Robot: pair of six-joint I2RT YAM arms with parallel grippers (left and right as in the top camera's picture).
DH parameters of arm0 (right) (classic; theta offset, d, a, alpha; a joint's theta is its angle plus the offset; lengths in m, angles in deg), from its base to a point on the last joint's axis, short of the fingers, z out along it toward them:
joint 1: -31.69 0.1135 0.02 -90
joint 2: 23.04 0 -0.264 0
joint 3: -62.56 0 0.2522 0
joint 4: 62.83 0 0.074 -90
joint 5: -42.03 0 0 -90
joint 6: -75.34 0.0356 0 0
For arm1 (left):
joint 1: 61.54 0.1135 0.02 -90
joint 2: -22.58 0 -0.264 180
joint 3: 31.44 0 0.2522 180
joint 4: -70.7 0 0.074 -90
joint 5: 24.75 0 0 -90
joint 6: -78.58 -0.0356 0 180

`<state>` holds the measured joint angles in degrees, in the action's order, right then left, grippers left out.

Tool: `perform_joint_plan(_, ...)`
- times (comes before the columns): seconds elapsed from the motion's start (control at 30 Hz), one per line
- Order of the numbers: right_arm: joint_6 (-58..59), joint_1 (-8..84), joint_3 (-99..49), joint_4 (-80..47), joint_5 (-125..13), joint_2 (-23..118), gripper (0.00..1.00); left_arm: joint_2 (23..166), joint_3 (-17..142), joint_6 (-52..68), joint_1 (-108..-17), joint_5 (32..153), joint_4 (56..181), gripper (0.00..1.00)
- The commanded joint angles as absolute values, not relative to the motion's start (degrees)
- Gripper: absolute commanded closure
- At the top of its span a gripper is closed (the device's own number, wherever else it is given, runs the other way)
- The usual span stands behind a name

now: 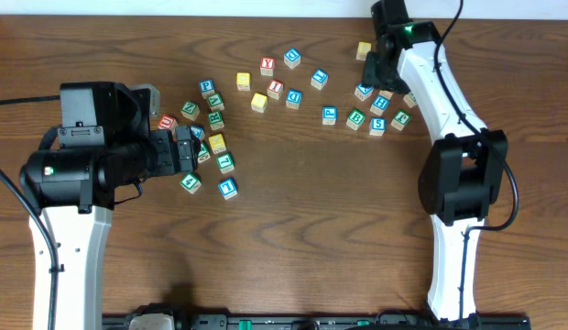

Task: Spell out AI2
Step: 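Lower the right gripper around the red A block and close it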

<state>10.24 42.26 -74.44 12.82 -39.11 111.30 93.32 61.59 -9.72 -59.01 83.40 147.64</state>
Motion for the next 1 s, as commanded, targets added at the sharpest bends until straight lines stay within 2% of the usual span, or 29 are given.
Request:
perform_joint_plan(0.0, 13.6, 41.3, -74.7, 12.2, -37.9, 111.9, 0.49, 93.3, 62.4, -9.2, -59.1, 84.1, 147.9, 0.02)
perform_joint_plan(0.47, 16.1, 39.4, -74.7, 9.6, -36.3, 114.9, 0.51, 93.3, 62.4, -9.2, -59.1, 84.1, 147.9, 0.02)
perform_joint_plan(0.97, 11.6, 38.8, -74.7, 6.4, -37.8, 118.1, 0.48, 93.3, 62.4, -9.2, -59.1, 84.1, 147.9, 0.02)
